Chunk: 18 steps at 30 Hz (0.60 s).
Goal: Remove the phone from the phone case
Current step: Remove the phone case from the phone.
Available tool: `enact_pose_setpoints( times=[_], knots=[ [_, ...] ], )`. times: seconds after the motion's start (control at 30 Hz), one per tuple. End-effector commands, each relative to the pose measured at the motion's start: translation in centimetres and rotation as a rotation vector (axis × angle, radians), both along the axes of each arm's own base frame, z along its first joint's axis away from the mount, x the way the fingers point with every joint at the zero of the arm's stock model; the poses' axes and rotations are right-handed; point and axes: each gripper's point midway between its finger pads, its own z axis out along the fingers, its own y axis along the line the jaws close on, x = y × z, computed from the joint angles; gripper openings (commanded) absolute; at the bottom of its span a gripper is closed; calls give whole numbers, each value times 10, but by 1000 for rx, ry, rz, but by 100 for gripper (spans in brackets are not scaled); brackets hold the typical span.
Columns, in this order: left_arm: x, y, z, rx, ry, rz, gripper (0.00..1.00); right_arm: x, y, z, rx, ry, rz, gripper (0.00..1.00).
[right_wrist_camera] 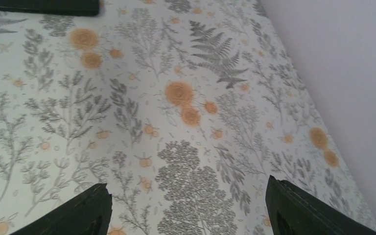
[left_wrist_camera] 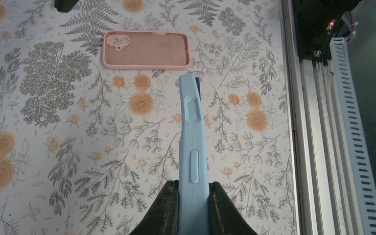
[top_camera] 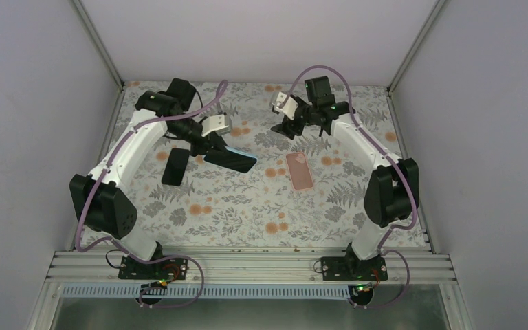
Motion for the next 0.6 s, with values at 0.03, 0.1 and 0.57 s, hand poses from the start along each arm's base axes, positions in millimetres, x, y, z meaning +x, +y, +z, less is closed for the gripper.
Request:
enact_pose_setpoints(
  times=[0.03,0.1,0.57],
  knots=[
    [-1,-5,19,-64,-45,-13,2,-47,14,13,31,32,172,81],
    [0,-7,20,-72,-47,-14,2,-75,20,12,19,50,225,81],
    [-2,-10,20,-78,-42,-17,2,-106,57,12,66,92,282,79]
  ],
)
